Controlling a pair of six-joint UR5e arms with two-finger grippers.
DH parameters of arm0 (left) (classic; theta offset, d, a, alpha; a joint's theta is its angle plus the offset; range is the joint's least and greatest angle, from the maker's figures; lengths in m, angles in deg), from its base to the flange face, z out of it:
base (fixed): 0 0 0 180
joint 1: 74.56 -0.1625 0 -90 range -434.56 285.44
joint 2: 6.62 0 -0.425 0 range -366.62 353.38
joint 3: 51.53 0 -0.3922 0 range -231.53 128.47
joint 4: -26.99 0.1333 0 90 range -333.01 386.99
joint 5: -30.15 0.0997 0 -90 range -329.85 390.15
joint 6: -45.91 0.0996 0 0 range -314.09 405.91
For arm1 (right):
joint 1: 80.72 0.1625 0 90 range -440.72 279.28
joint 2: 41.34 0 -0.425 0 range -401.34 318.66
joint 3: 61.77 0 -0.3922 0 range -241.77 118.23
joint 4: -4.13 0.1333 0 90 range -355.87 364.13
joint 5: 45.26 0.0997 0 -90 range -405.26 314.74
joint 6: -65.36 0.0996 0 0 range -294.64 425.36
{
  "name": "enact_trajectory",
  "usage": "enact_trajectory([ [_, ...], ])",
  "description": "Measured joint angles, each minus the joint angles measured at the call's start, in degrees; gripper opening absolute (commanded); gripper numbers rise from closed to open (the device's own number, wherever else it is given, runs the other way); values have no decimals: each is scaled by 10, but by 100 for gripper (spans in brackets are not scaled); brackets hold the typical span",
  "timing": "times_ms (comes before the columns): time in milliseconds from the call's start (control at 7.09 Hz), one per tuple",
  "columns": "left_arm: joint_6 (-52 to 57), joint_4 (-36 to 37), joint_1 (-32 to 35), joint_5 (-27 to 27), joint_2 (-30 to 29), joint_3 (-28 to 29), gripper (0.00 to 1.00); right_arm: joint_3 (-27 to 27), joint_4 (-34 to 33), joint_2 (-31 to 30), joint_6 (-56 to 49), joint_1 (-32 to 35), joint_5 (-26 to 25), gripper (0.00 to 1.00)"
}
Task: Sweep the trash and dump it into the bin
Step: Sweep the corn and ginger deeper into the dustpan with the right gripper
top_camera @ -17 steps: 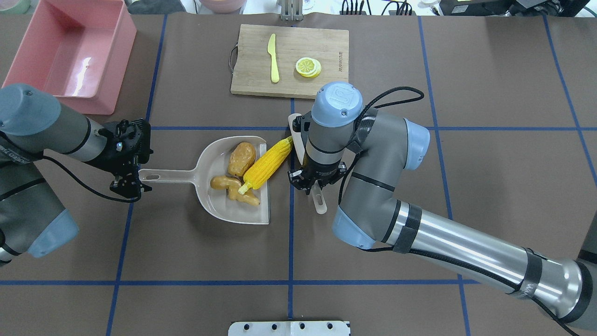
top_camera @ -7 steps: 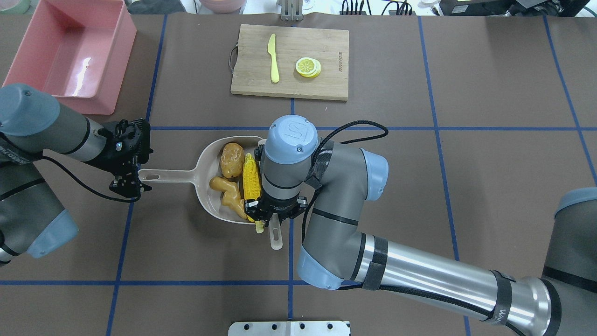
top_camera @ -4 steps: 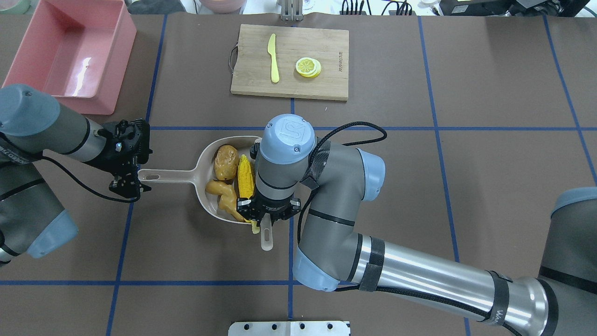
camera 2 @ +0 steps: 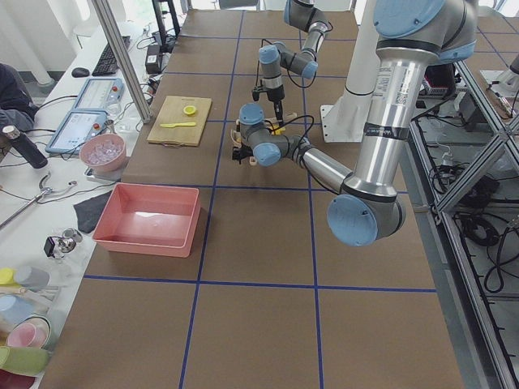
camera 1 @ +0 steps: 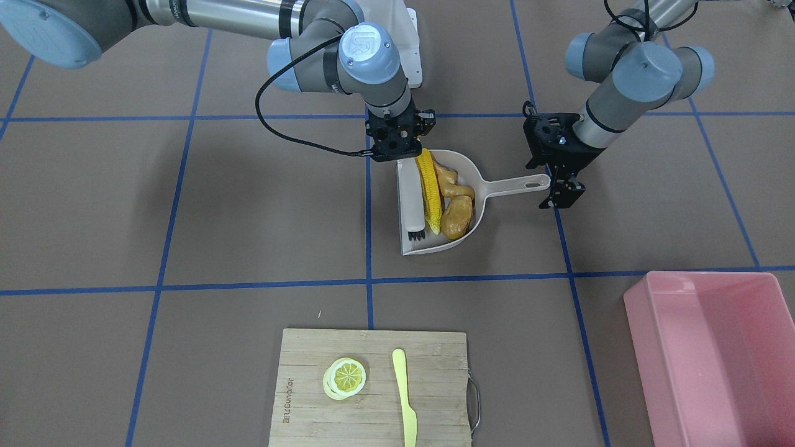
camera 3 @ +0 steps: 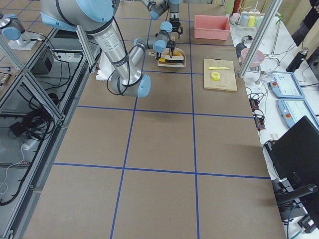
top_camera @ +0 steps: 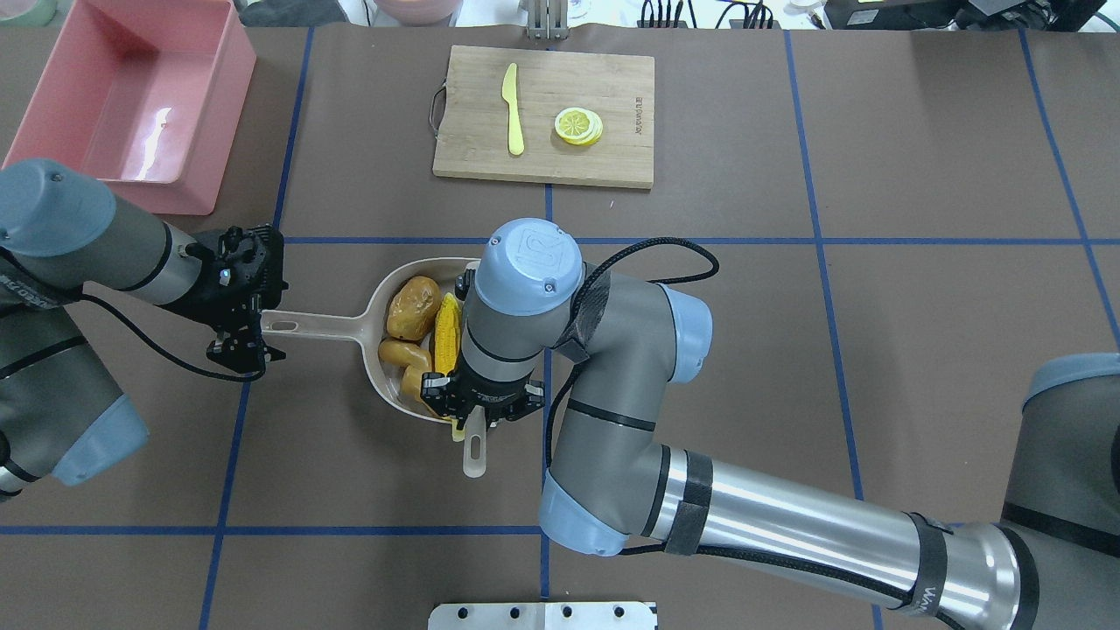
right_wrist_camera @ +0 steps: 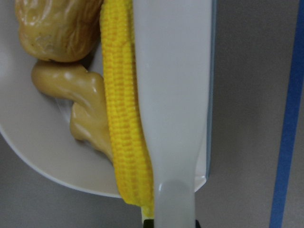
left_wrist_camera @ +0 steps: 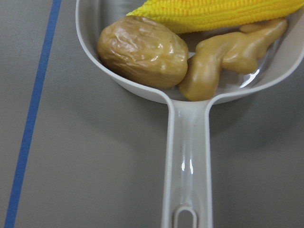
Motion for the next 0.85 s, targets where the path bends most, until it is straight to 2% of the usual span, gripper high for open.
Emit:
enact_trajectory([
  [847, -4, 3, -14, 1, -4, -1, 97, 12, -1, -15, 25, 9, 17, 0],
])
